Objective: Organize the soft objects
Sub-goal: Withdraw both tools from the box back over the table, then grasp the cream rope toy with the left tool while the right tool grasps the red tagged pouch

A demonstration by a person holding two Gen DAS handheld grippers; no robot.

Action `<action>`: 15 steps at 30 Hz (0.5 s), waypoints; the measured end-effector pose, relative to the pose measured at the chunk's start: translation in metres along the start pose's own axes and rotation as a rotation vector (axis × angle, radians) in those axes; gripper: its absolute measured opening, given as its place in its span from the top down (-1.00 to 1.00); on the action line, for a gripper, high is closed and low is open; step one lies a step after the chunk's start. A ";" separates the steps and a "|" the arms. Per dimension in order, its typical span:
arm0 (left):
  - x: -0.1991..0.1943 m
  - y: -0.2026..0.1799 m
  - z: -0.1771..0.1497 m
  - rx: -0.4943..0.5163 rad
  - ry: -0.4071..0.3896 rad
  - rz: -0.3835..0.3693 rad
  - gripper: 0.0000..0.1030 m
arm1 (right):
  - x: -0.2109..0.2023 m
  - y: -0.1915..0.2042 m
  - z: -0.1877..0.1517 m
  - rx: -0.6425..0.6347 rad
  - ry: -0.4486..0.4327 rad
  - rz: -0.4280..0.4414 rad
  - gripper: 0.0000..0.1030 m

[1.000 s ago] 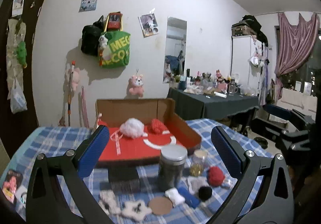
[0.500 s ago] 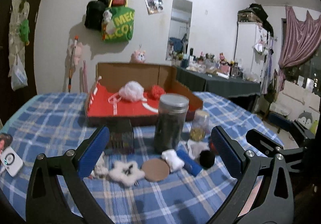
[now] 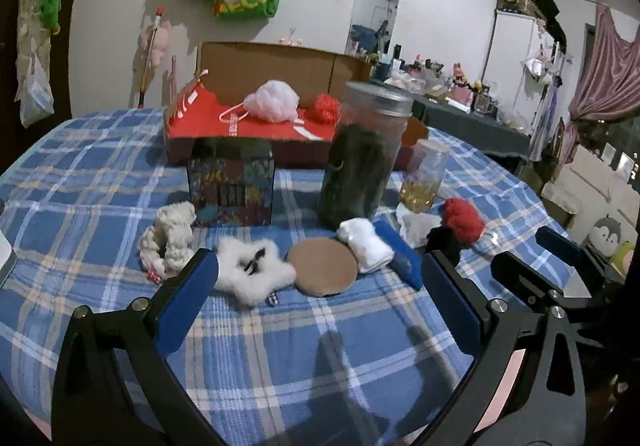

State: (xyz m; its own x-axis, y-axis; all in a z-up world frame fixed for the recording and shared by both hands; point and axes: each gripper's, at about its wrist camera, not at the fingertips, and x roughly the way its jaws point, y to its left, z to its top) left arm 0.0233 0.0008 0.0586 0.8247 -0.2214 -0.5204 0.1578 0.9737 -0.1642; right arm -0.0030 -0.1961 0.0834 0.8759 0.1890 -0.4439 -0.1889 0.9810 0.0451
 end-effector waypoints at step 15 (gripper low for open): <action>0.009 0.036 0.008 0.023 0.074 0.087 -1.00 | 0.023 -0.011 -0.007 0.033 0.074 0.005 -1.00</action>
State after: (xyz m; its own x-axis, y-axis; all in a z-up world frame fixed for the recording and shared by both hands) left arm 0.0407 0.0340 0.0543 0.7934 -0.1381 -0.5928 0.1001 0.9903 -0.0968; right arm 0.0161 -0.2032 0.0664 0.8393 0.1917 -0.5087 -0.1777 0.9811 0.0766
